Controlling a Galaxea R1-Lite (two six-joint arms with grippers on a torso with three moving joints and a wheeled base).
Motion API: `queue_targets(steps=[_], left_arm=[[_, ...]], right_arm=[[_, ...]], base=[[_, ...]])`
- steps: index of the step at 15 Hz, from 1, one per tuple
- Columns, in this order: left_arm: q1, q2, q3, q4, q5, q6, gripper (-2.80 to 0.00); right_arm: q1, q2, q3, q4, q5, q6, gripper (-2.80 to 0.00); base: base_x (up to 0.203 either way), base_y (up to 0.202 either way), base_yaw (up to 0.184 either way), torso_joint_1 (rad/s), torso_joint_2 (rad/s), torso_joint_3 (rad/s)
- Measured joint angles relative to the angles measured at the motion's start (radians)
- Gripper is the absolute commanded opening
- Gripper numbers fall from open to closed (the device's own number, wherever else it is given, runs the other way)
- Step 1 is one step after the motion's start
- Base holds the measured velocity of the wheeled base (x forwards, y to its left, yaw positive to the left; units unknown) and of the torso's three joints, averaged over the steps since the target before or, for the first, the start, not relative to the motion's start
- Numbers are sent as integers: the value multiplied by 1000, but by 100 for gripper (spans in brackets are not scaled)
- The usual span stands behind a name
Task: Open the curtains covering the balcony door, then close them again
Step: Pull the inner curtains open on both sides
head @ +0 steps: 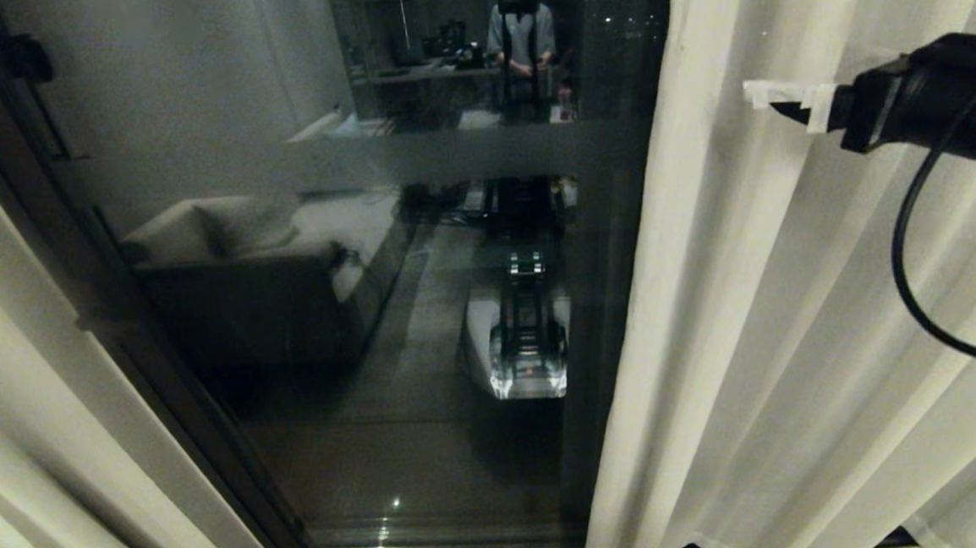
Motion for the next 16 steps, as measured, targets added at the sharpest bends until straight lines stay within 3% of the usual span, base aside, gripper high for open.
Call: queue_targets(steps=[4, 9, 10, 16], left_arm=[[0, 0, 0, 0, 0, 0, -280], [0, 0, 0, 0, 0, 0, -280], [0, 0, 0, 0, 0, 0, -280], [0, 0, 0, 0, 0, 0, -280]], right_arm=[[0, 107, -116, -8, -98, 1, 0], [0, 190, -192, -35, -122, 5, 0], [0, 200, -195, -43, -122, 5, -280], [0, 245, -211, -124, -165, 36, -280]], base=[[0, 0, 0, 0, 0, 0], [0, 0, 0, 0, 0, 0], [0, 0, 0, 0, 0, 0], [0, 0, 0, 0, 0, 0]])
